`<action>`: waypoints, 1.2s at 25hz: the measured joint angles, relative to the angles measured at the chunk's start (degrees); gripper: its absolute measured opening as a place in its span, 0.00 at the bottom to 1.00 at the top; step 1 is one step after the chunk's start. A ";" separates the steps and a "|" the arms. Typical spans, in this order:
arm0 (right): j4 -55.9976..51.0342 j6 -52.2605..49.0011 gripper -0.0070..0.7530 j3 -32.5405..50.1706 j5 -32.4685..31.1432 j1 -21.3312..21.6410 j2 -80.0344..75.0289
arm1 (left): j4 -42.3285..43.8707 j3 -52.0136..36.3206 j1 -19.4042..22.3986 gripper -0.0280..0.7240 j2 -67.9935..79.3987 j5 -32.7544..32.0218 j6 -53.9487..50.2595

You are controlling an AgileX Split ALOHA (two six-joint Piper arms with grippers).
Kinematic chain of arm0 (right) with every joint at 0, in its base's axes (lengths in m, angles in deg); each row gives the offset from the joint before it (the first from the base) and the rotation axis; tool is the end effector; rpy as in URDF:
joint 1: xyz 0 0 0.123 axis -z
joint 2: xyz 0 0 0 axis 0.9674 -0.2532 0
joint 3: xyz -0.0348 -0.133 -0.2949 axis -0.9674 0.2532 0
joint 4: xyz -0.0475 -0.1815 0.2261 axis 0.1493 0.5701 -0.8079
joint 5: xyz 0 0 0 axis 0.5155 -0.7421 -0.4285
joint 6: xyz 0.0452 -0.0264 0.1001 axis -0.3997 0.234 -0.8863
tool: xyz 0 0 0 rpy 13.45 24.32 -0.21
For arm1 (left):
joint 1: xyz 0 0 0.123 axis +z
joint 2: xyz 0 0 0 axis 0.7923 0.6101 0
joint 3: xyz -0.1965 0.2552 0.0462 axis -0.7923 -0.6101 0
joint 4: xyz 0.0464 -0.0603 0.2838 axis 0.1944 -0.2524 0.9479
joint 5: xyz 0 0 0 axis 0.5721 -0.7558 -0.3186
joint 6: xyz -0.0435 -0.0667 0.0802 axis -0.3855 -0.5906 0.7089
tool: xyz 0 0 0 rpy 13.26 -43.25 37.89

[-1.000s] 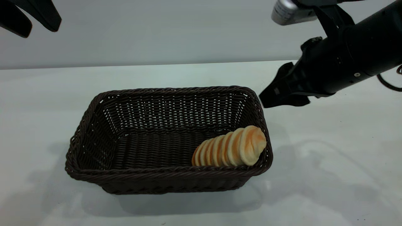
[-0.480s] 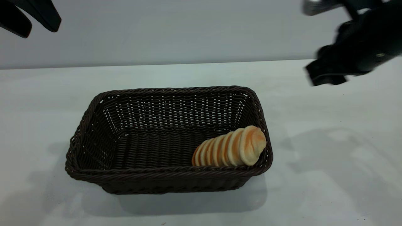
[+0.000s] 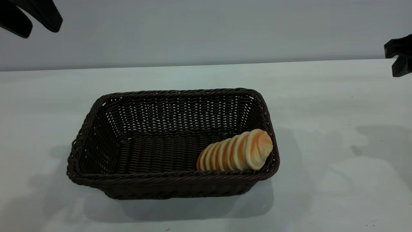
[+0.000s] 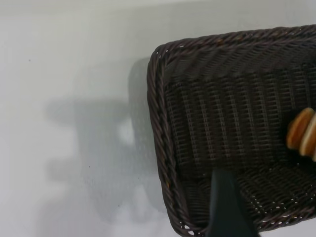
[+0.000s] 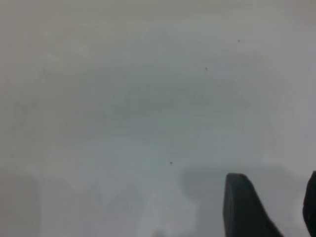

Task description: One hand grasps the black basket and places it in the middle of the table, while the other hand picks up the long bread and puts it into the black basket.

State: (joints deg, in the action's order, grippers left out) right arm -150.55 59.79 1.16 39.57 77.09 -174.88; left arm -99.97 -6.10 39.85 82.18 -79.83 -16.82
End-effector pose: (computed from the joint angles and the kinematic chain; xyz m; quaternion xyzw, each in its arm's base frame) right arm 0.3852 -0.0151 0.1295 0.0496 0.9393 -0.0081 0.3393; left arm 0.3419 -0.0890 0.2894 0.0224 0.9508 -0.1165 0.2864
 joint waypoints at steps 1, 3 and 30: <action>0.00 0.33 0.38 0.00 -0.20 0.14 0.00 | 0.00 0.00 0.00 0.68 0.00 0.12 0.18; 0.45 1.82 0.38 0.00 -0.34 0.28 0.00 | 0.03 0.00 0.00 0.68 0.00 0.13 0.60; 55.43 -50.11 0.38 -6.56 -41.31 0.43 0.07 | 0.14 0.00 0.00 0.68 0.00 0.39 0.89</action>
State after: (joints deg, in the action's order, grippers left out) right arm -95.11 9.68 -5.40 -1.74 77.52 -174.82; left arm -99.83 -6.10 39.85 82.18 -79.44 -15.93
